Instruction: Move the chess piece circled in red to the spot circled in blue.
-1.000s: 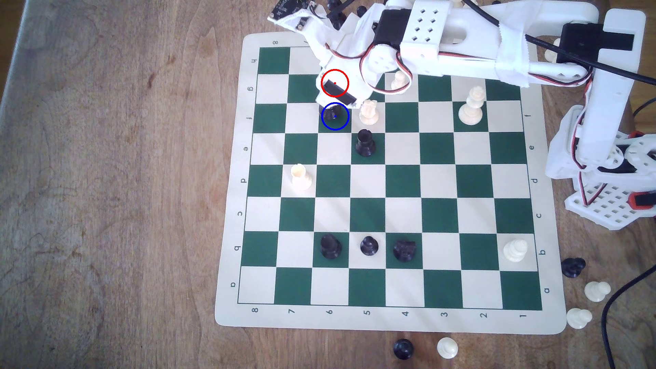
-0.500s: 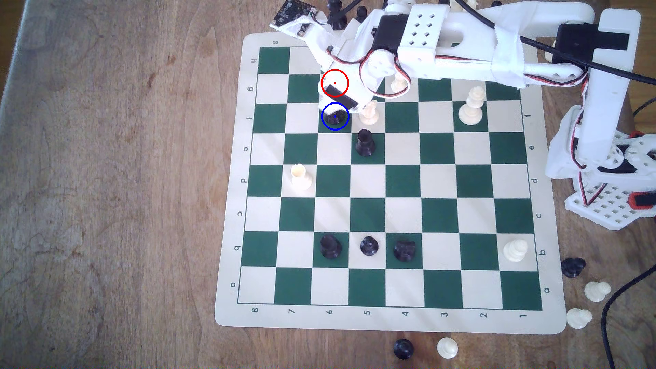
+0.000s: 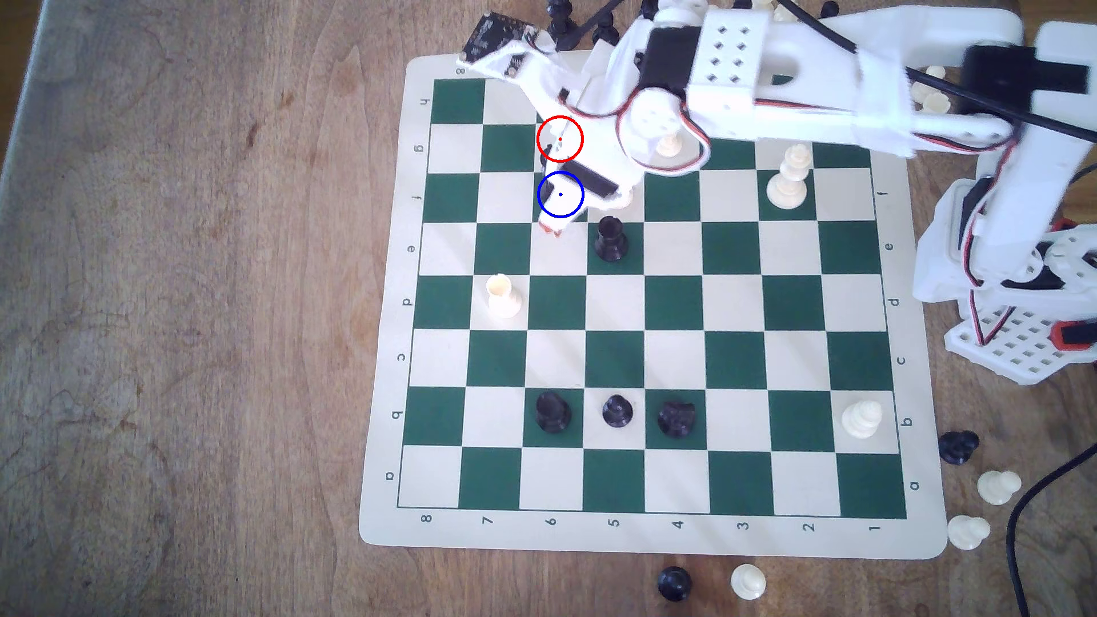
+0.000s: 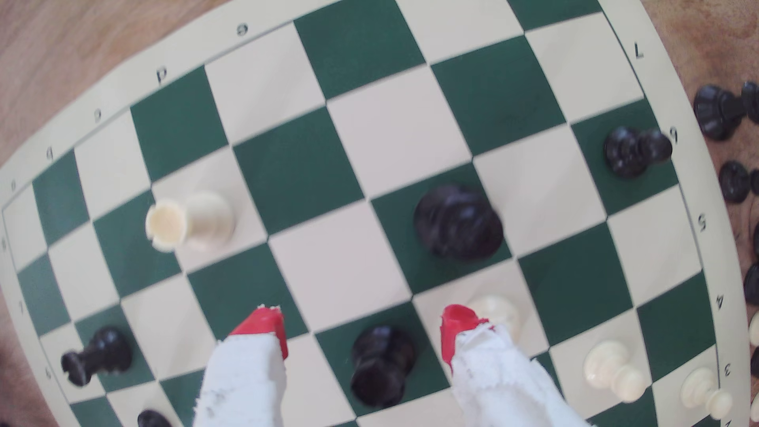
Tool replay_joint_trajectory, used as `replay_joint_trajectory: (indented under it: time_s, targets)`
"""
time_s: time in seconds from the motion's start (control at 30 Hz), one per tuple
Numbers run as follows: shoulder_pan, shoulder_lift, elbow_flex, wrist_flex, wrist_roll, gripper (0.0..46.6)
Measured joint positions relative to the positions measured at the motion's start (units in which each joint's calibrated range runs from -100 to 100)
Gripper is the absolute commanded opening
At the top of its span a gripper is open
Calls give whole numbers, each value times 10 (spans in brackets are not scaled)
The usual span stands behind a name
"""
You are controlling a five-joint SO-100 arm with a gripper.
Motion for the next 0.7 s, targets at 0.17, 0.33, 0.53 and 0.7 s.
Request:
replay_joint_trajectory:
  time_s: [0.17,0.33,0.53,0.7]
  targets:
    - [-30,-110,105,-7,3,136]
    - [-25,-296,317,-159,42,91]
    - [-4,-497,624,-478,100,2]
    - [-14,-620,745,-665,106,2]
